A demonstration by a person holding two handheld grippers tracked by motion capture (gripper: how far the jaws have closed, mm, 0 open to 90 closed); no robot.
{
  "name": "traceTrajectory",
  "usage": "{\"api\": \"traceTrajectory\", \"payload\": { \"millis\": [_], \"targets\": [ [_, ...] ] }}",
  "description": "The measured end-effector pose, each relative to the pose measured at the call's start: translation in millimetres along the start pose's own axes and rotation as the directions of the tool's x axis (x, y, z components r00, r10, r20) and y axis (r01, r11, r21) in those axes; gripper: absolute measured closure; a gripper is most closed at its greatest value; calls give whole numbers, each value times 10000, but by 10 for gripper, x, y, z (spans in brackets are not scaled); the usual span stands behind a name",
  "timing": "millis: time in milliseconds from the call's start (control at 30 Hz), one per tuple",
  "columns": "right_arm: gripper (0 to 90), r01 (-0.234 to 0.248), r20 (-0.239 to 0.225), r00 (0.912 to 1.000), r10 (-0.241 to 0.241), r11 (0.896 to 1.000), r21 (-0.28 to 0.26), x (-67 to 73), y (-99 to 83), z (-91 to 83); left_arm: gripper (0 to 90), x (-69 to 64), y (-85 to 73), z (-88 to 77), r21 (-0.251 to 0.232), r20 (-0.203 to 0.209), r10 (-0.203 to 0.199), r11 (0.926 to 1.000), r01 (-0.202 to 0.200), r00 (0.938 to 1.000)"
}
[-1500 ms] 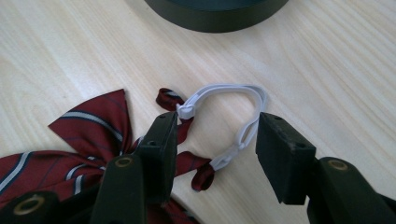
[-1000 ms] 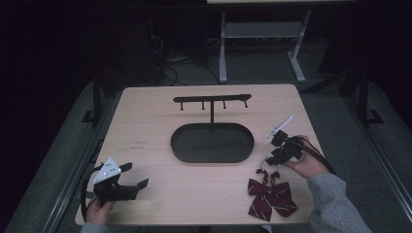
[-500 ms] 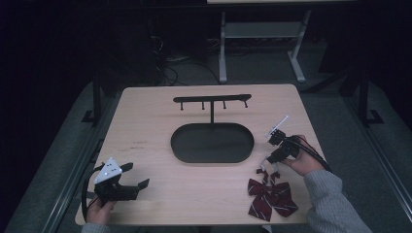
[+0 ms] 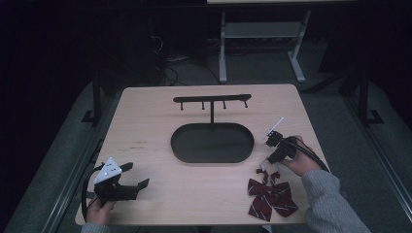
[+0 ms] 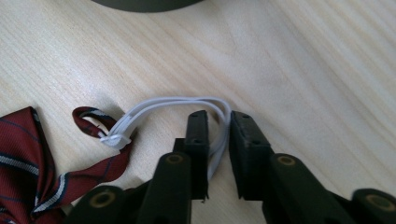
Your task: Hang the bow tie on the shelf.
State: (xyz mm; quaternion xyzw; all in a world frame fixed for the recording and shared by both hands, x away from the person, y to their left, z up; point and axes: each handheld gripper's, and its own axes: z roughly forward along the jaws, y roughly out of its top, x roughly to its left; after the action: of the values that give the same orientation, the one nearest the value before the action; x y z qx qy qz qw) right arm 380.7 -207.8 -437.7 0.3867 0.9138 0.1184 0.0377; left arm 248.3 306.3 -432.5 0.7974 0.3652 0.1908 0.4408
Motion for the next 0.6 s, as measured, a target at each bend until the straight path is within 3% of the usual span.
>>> {"api": "traceTrajectory", "payload": {
  "millis": [600],
  "targets": [
    [871, 456, 401, 9981, -464, 9988, 192, 80, 32, 35, 131, -3, 3, 1, -1, 15, 0, 10000, 0, 10000]
  ]
}}
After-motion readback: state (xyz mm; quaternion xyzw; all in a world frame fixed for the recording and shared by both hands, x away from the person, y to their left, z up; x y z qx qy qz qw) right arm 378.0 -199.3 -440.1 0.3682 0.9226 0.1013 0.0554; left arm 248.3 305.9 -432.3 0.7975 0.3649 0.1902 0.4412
